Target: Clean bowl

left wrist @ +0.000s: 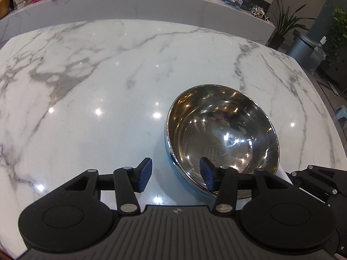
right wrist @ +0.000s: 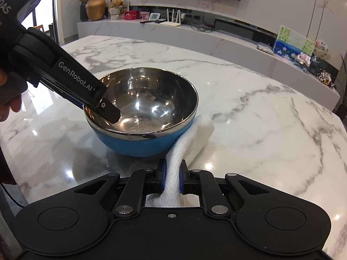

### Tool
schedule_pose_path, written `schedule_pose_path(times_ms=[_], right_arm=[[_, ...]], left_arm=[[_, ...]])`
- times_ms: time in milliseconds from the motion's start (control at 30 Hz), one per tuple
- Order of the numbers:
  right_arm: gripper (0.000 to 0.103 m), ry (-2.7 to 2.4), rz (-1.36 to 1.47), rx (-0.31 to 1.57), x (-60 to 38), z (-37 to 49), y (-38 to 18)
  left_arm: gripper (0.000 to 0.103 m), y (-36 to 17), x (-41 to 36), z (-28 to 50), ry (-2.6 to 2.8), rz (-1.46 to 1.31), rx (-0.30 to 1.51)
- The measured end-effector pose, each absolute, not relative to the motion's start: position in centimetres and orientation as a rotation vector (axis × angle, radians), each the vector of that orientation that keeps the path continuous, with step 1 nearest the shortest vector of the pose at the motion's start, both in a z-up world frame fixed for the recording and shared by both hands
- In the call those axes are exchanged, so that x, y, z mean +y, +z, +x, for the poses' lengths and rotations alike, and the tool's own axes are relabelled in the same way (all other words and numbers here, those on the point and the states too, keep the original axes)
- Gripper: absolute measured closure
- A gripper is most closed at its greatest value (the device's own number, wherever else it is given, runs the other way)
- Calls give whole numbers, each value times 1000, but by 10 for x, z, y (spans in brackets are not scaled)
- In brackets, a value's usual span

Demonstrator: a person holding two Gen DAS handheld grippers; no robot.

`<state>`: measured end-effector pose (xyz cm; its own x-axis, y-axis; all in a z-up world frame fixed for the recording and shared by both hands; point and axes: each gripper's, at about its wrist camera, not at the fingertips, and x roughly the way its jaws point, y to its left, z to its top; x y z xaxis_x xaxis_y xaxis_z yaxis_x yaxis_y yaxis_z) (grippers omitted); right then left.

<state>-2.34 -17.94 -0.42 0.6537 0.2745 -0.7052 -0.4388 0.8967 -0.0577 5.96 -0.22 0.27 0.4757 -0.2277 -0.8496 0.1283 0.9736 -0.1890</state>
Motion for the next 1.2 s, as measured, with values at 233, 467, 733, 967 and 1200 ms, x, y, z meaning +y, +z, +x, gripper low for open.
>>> schedule_pose_path(times_ms=[233,467,733,967,1200], right_arm=[[93,418,-282,716,-182,-14,3],[93,456,-365,653,-189,3,14],[93,499,-431,670,-184,8,6],[93,505,-396,712,-178,-1,-9],[93,502,-387,723,-176,-2,-12]], left_arm=[[80,1,-8,63,-228,-24,1062],[85,2,-10,70,-235,25,1071],[85,2,-13,70,-231,41,1070],[83,2,-13,69,-225,27,1065],[67,-3,-14,67,-227,-7,1080]])
